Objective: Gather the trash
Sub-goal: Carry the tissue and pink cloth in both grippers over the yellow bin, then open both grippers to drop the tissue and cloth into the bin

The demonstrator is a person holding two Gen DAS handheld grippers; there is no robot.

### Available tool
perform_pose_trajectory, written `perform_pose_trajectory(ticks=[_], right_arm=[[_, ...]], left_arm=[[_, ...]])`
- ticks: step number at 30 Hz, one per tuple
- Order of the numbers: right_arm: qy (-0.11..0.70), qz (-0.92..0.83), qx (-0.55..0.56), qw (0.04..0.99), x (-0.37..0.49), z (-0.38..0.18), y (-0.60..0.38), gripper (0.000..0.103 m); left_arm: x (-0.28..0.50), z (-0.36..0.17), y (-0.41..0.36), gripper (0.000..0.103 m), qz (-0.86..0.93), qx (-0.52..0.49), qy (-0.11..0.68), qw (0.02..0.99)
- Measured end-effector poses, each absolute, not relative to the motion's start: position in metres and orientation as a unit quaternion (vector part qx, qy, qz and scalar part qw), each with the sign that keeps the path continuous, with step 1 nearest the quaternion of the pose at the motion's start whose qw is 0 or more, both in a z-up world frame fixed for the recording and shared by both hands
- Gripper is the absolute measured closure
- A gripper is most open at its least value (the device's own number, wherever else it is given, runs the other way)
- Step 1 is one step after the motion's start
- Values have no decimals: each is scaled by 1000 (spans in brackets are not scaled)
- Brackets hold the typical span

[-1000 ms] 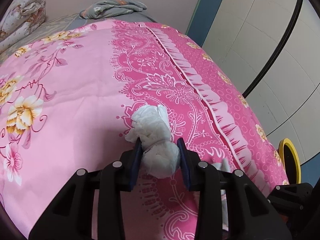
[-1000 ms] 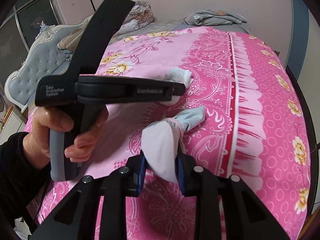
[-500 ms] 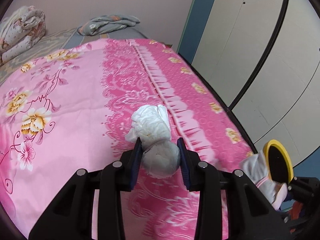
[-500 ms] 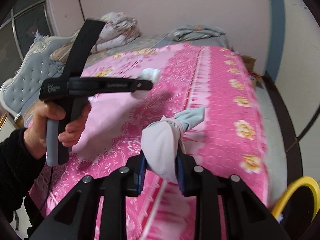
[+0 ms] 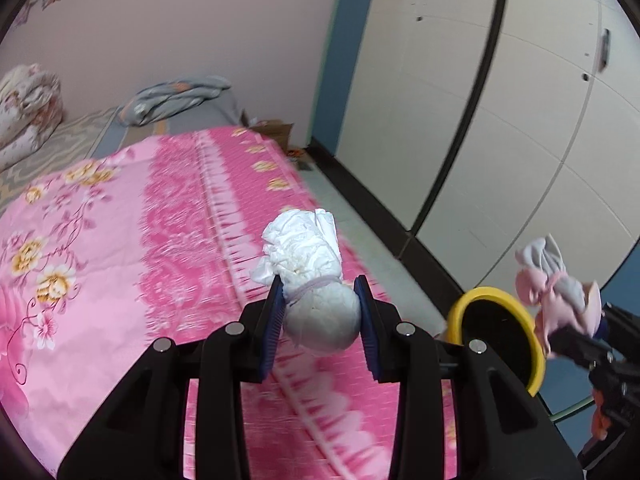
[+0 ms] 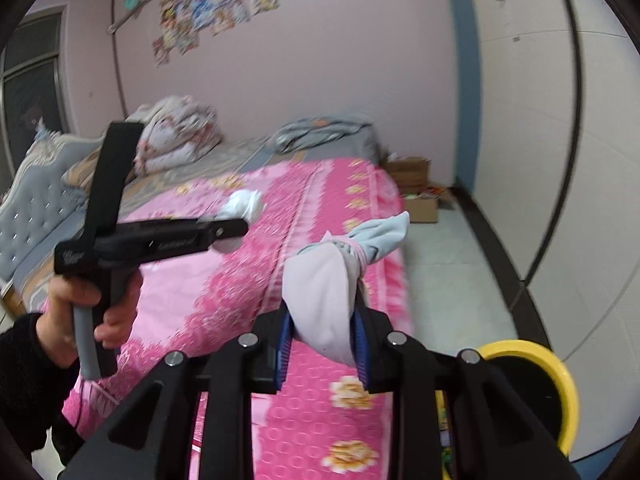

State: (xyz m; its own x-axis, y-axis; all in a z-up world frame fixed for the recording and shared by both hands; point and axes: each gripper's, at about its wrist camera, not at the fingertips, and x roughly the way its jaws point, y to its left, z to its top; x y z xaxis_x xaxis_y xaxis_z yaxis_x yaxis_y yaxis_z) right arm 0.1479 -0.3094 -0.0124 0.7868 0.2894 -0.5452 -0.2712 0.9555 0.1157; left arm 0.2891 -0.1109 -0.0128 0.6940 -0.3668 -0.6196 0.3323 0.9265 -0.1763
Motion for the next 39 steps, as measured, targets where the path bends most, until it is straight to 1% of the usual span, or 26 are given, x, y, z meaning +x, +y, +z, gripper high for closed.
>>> perform_pose_trajectory(ticks=[13,23,30,39], right_arm=[[235,29,50,970,122,39,-422,78],[224,-32,64,972,124,46,-474,78],[228,-59,83,968,130,32,-504,78],[268,-74,102,955,150,-16,-528,78]], left_arm=[[257,30,-221,70,-254,-21,314,915],[252,39,-278,70,-283,-20,310,907],[257,21,-315,70,-292,4,324,900],[266,-38,-364,70,-304,35,369,877]])
